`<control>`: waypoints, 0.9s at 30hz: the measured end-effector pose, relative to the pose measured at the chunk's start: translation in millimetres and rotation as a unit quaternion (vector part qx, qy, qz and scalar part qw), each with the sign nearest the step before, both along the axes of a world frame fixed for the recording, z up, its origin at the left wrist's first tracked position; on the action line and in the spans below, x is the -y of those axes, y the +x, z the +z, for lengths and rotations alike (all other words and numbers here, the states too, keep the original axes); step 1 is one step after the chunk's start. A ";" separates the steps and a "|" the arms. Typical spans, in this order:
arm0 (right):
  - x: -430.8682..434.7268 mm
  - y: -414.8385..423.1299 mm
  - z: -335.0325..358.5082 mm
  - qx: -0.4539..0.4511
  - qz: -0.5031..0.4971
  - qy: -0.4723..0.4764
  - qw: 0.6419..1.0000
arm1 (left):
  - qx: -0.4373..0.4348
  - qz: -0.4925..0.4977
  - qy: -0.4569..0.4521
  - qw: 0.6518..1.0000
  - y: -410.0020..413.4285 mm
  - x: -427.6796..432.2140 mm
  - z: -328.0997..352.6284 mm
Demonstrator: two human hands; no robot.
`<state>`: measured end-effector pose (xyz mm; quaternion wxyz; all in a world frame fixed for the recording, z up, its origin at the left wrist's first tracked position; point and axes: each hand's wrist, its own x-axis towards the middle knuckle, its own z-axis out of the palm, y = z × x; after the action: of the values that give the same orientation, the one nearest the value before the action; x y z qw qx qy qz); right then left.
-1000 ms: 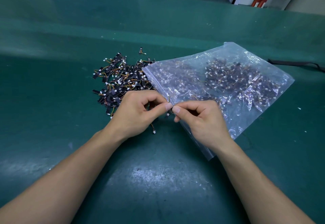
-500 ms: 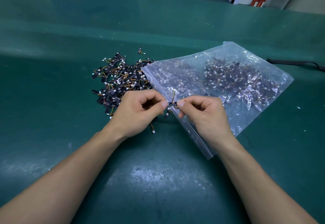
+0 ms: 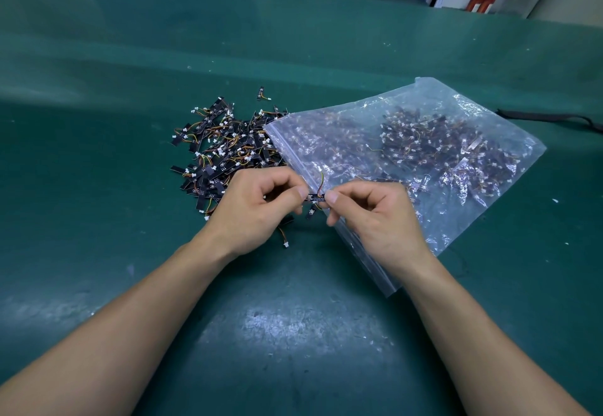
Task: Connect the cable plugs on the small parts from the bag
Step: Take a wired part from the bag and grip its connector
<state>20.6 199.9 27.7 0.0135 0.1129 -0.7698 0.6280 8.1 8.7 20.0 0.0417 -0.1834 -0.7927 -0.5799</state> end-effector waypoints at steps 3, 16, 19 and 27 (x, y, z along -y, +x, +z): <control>-0.1 0.5 1.4 -0.002 -0.004 -0.003 1.000 | -0.002 0.000 0.004 1.000 -0.2 0.4 -0.3; -0.3 0.2 1.5 -0.003 -0.006 -0.002 1.000 | -0.012 0.008 -0.007 1.000 0.4 -1.5 0.0; -1.1 0.1 0.3 -0.017 0.000 0.012 1.000 | -0.008 0.003 -0.007 1.000 0.3 -1.1 -0.1; -0.6 1.3 -0.3 -0.008 0.000 0.010 1.000 | -0.023 0.003 -0.027 0.999 0.5 -1.3 -0.2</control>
<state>21.9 200.5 27.4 0.0189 0.1180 -0.7758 0.6196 8.7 10.0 19.9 0.0569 -0.1953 -0.8072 -0.5541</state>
